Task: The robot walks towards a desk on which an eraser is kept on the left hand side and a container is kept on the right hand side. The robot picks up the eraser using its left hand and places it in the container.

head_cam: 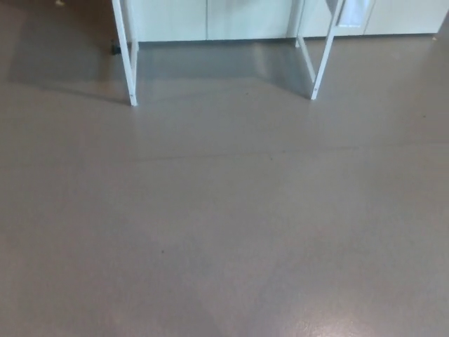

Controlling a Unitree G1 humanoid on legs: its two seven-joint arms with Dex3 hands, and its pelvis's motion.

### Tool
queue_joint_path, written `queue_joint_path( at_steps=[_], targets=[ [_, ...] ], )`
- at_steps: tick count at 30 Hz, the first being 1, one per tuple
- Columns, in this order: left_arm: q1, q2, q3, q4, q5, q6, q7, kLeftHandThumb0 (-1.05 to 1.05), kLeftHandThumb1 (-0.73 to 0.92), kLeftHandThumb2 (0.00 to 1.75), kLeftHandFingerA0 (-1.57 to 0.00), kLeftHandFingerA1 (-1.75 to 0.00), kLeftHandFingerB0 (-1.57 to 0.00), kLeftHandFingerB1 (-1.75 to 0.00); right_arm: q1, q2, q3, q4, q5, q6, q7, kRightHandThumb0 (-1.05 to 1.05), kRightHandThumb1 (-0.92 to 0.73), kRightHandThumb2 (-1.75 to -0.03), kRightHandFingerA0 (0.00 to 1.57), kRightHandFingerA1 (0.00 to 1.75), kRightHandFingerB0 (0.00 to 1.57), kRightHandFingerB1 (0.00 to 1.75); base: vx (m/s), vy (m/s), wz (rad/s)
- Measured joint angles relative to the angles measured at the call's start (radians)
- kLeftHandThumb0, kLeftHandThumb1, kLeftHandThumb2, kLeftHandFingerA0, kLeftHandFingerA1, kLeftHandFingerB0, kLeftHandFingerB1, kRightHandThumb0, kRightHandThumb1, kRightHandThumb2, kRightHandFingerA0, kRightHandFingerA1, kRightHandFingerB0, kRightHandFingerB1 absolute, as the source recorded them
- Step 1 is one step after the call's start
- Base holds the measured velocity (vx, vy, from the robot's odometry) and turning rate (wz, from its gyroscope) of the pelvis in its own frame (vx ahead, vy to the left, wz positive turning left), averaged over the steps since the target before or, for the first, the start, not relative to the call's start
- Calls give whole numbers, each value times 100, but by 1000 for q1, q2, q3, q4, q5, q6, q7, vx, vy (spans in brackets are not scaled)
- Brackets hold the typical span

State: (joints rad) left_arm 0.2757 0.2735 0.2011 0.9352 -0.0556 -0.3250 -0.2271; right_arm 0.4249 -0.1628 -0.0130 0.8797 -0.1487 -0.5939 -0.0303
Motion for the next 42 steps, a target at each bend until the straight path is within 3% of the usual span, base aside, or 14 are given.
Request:
queue_joint_path(
  at_steps=[1,7,8,10,11,26,27,28,31,32,33,36,37,42],
  targets=[
    [0,1,-1,0,0,-2,0,-50,30,95,-39,-109,-23,-77,0,0,0,0,0,0,0,-36,-56,-57,64,46,48,39,139,107,0],
    [-18,1,-5,-11,-1,-6,4,-44,27,102,-36,-115,-23,-82,-49,0,3,26,-7,-3,-12,-36,-57,-57,64,45,47,39,127,-10,9],
    [-24,1,-4,-13,-1,-6,4,-44,27,102,-36,-115,-22,-82,-53,0,4,18,-8,-2,-14,-44,-47,-77,56,55,41,50,91,-123,13],
    [-46,1,-1,-16,-3,-6,4,-45,29,100,-37,-114,-22,-80,-74,0,5,-1,-9,1,-16,-43,-47,-76,56,56,42,50,56,-167,14],
    [-55,2,0,-17,-4,-6,5,-45,30,99,-42,-110,-25,-78,-82,0,5,-5,-9,2,-16,-32,-57,-57,65,44,49,40,127,-227,26],
    [-87,-13,-7,-12,-2,0,19,-44,30,102,-40,-113,-25,-81,-115,-15,2,31,-8,15,-36,-29,-59,-58,67,44,50,40,98,13,-1],
    [-86,-13,-7,-12,-2,0,19,-40,30,102,-52,-85,-25,-66,-114,-15,2,35,-8,15,-36,-29,-59,-58,67,45,51,40,169,187,16],
    [-85,-15,-7,-14,-2,2,19,-45,34,99,-39,-112,-23,-78,-111,-14,2,40,-7,14,-36,-30,-59,-58,67,45,50,40,119,218,30],
    [-83,-3,-4,-13,-3,3,20,-40,30,101,-53,-85,-25,-65,-110,-4,1,45,-5,12,-34,-30,-59,-58,68,46,50,40,103,182,-8],
    [-85,-2,-4,-11,-3,3,21,-39,30,101,-53,-85,-26,-66,-110,-2,1,45,-3,12,-32,-29,-59,-58,68,47,50,40,124,55,6],
    [-86,-2,-5,-10,-3,4,22,-43,32,100,-40,-112,-25,-78,-112,-1,0,45,-2,12,-30,-29,-59,-58,67,46,50,40,83,63,6],
    [-91,-2,-5,-7,-3,4,23,-39,29,101,-55,-86,-27,-67,-117,0,-3,45,1,12,-26,-29,-60,-58,66,46,50,40,63,-6,6],
    [-94,-2,-5,-3,-3,4,23,-45,33,99,-41,-111,-25,-78,-118,0,-3,45,1,12,-25,-29,-60,-58,67,45,50,40,78,-56,8],
    [-95,0,-7,6,-3,4,24,-46,33,99,-42,-111,-26,-79,-117,-1,-2,43,0,10,-24,-30,-60,-57,67,45,50,40,88,-163,12]
  ],
)
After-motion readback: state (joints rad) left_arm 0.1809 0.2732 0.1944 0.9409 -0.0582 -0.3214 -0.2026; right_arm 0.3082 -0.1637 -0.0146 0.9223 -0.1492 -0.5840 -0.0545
